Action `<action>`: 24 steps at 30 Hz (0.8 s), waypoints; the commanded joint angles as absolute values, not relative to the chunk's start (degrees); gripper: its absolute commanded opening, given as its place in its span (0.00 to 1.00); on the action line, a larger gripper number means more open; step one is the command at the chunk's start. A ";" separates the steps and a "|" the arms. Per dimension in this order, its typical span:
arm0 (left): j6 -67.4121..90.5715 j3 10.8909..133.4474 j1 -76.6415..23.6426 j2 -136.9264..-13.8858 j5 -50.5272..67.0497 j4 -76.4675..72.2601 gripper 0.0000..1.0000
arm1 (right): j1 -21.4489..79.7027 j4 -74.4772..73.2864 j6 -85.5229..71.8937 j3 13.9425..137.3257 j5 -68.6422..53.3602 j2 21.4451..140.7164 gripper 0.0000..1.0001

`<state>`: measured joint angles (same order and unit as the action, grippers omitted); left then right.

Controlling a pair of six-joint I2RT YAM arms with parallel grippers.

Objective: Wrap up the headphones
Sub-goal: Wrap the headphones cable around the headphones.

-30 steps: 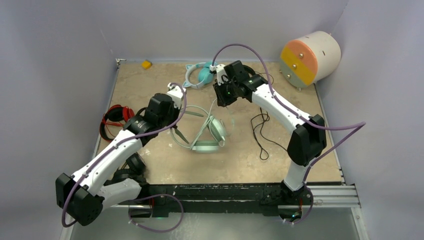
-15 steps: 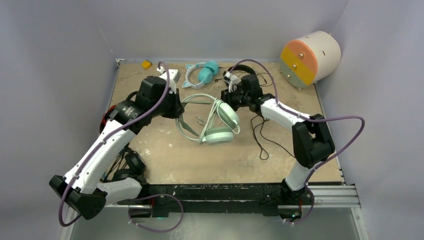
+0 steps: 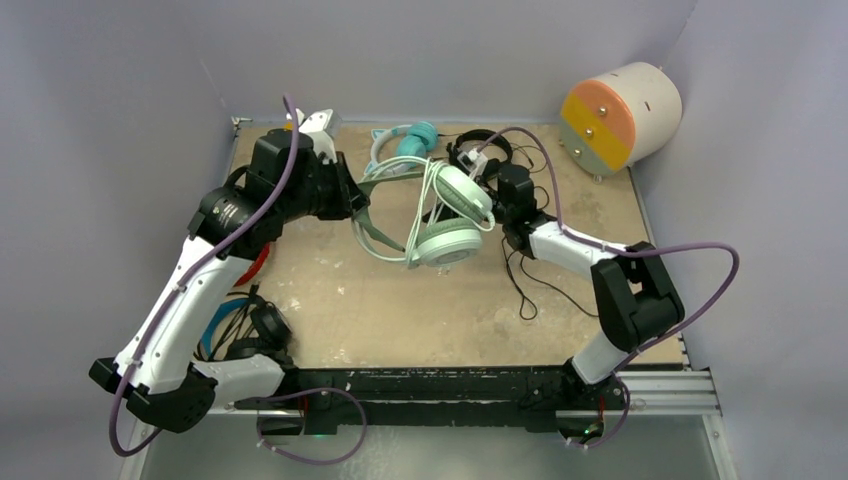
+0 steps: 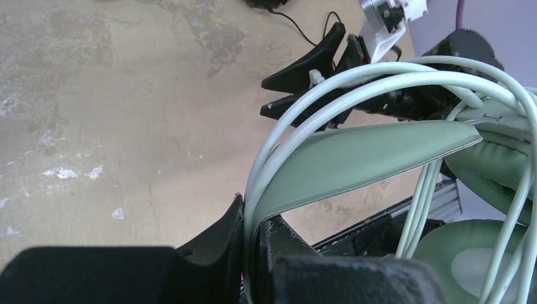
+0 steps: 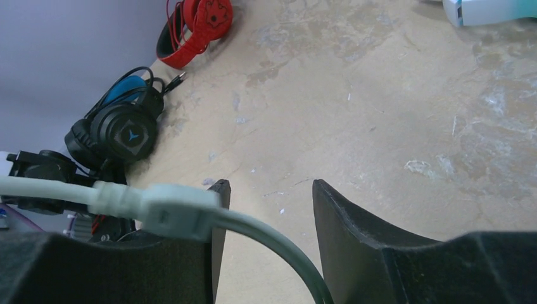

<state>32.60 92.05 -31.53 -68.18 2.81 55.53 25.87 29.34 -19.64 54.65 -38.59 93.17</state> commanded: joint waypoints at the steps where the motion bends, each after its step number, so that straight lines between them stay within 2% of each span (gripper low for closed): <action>1: 39.91 96.50 -31.55 -68.32 2.83 51.24 0.00 | 25.90 41.52 -24.03 50.57 -37.94 90.52 0.55; 5: 41.83 97.60 -31.55 -68.81 1.63 50.46 0.00 | 26.77 48.03 -27.36 45.36 -35.90 89.22 0.53; 12: 42.53 98.93 -31.52 -69.51 0.31 50.43 0.00 | 29.30 51.28 -29.51 41.47 -33.41 89.40 0.49; 15: 42.83 98.74 -31.53 -69.61 0.09 50.28 0.00 | 31.05 52.97 -30.01 39.74 -32.67 89.37 0.31; 24: 45.36 97.11 -30.83 -69.64 -2.18 48.22 0.00 | 36.72 54.55 -30.55 36.65 -29.54 87.50 0.34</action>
